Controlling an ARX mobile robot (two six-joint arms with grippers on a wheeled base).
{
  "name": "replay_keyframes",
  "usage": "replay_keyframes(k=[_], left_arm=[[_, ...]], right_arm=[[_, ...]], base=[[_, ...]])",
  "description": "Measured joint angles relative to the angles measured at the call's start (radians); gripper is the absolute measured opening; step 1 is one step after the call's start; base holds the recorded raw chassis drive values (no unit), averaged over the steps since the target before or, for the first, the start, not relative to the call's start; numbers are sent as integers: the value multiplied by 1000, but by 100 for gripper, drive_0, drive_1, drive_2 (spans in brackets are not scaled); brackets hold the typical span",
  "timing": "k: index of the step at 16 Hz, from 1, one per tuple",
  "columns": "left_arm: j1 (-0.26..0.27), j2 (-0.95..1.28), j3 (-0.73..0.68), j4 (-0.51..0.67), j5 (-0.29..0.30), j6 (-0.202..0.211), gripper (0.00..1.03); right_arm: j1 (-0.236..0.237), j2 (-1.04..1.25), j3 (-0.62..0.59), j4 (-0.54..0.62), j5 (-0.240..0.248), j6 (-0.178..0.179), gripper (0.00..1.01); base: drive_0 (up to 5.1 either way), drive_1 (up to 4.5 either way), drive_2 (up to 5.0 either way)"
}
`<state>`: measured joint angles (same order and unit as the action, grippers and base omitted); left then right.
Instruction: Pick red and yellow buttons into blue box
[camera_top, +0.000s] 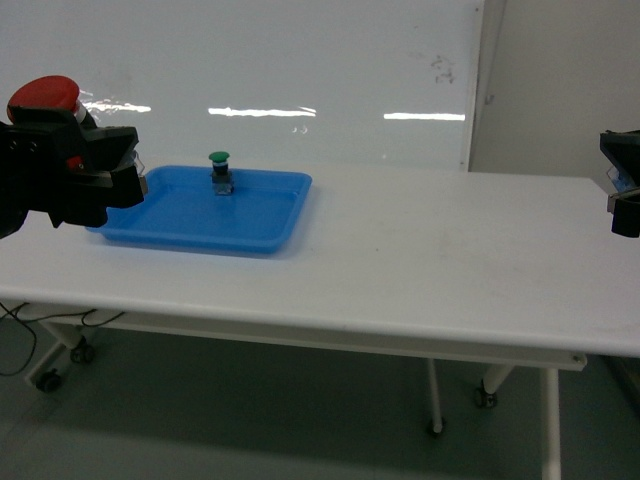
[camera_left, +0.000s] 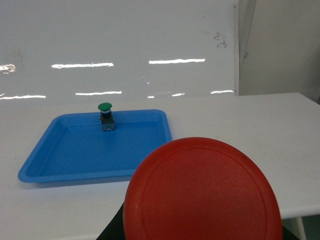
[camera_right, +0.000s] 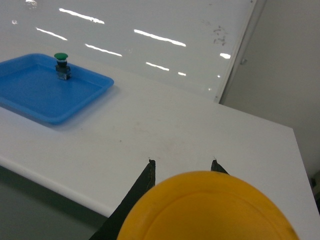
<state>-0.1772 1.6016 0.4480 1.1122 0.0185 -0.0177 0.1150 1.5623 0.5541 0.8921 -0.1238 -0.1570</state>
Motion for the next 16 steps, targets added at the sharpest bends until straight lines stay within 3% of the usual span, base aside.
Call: replay_keyframes(k=[16], left_arm=[[-2, 0, 0, -2, 0, 0, 24]], right_arm=[[2, 0, 0, -3, 0, 0, 28]], base=[[332, -490, 162]])
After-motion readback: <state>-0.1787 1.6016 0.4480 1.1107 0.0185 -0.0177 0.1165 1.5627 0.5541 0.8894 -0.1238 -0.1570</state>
